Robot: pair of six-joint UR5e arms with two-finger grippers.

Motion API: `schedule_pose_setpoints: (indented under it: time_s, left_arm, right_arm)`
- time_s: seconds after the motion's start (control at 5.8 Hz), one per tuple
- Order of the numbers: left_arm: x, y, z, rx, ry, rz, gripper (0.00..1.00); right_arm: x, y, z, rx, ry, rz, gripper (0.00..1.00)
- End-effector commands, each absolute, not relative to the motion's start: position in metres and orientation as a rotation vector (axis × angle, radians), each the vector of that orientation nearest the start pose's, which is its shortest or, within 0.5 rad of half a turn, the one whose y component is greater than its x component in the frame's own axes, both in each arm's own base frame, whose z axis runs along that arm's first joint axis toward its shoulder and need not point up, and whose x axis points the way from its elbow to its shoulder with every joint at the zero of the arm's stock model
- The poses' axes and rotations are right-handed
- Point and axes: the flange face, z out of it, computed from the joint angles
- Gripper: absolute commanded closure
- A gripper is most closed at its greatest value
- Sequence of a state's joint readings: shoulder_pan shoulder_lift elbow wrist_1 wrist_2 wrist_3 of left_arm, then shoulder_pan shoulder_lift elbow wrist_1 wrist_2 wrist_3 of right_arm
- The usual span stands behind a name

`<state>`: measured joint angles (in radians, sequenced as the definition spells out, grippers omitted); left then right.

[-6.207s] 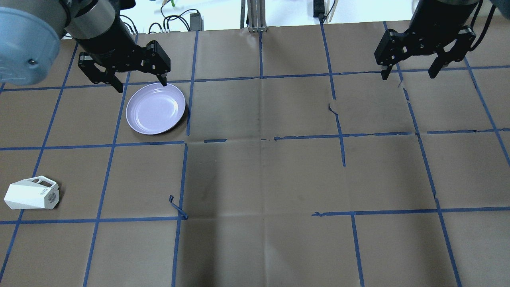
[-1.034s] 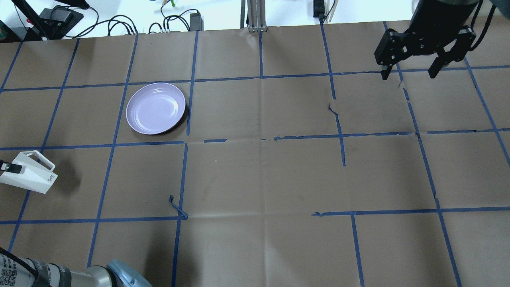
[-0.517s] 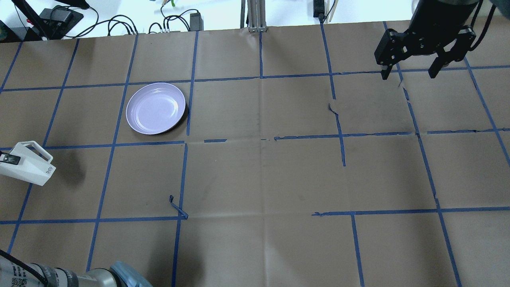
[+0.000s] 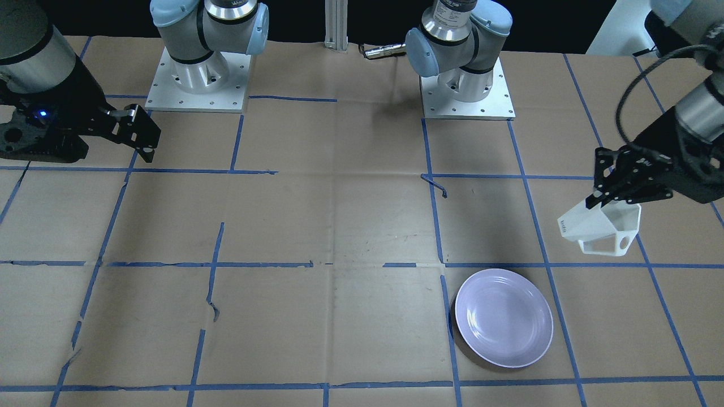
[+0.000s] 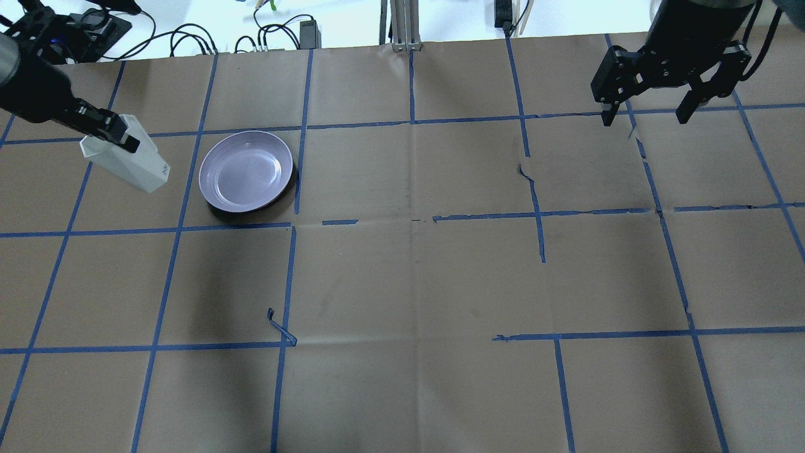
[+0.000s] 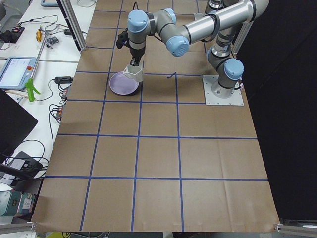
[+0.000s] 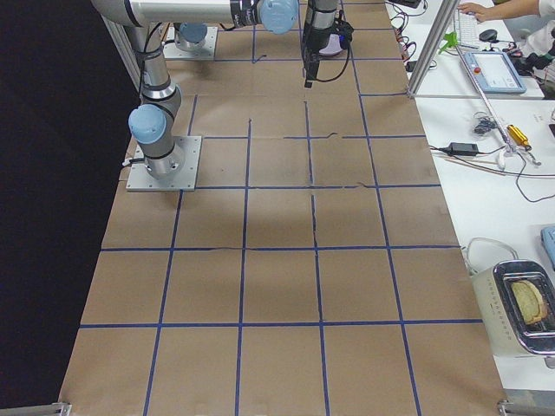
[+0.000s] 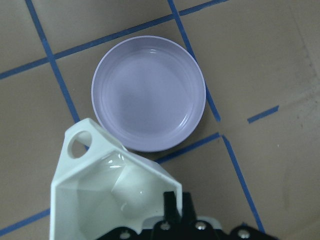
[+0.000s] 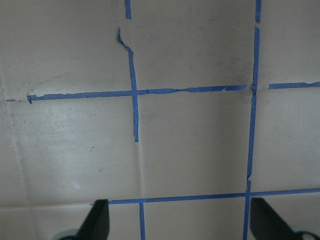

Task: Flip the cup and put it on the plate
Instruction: 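Carry the mug with the left gripper over the white plate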

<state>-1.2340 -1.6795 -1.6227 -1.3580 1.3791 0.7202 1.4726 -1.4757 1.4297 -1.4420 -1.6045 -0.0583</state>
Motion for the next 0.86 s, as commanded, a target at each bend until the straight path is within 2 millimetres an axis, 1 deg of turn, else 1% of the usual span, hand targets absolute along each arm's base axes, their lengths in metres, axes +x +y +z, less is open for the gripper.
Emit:
schedule_pose_setpoints:
  time_s: [0.0, 0.17, 0.34, 0.52, 0.69]
  left_arm:
    - [-0.039, -0.587, 0.401, 0.673, 3.085, -0.294, 0.99]
    - [-0.065, -0.595, 0.371, 0.676, 3.091, -0.280, 0.99]
    - [-0.060, -0.605, 0.331, 0.663, 3.004, -0.266, 0.99]
    - [-0.064, -0.612, 0.303, 0.676, 3.008, -0.245, 0.99]
    - [-0.068, -0.611, 0.298, 0.674, 3.016, -0.247, 0.99]
  right_arm:
    - [0.078, -0.533, 0.496, 0.061, 3.165, 0.135, 0.00]
    - [0.078, -0.533, 0.496, 0.061, 3.165, 0.135, 0.00]
    - [0.078, -0.533, 0.496, 0.061, 3.165, 0.135, 0.00]
    - [0.078, -0.533, 0.496, 0.061, 3.165, 0.135, 0.00]
    - [0.078, -0.533, 0.496, 0.061, 3.165, 0.135, 0.00]
